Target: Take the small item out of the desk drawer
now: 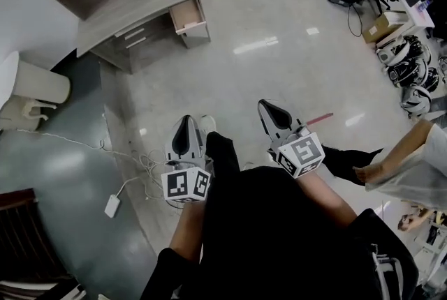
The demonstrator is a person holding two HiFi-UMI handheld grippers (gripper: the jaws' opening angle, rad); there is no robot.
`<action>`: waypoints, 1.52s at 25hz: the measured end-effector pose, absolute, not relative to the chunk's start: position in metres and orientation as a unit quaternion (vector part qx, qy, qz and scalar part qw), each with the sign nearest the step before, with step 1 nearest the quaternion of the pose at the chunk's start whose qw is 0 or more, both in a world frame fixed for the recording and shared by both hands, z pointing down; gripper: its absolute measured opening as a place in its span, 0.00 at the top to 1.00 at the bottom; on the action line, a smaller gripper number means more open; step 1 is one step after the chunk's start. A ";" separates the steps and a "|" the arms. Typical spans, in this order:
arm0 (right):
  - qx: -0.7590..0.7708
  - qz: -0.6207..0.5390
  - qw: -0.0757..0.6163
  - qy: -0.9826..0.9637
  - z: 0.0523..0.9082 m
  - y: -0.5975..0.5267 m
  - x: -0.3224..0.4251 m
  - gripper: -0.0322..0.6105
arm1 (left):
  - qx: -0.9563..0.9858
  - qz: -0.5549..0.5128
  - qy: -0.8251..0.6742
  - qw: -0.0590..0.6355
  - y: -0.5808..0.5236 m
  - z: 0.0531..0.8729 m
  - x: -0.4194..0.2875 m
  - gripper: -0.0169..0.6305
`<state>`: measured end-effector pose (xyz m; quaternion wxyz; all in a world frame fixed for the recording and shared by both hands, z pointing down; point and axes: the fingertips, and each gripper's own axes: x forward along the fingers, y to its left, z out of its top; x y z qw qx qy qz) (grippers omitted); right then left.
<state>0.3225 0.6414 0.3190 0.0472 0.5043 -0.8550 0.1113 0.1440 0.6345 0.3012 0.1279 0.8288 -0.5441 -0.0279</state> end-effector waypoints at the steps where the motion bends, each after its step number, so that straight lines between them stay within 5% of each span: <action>1: 0.509 0.114 0.052 -0.852 0.323 0.633 0.323 0.95 | 0.831 -0.027 -0.540 0.133 0.622 0.307 0.144 0.96; 21: 0.540 0.159 0.126 -0.817 0.344 0.330 0.232 0.95 | 0.836 -0.024 -0.513 0.194 0.305 0.333 0.018 0.96; 38: 0.490 0.168 0.150 -0.842 0.356 0.244 0.153 0.95 | 0.827 -0.045 -0.530 0.182 0.238 0.328 -0.047 0.96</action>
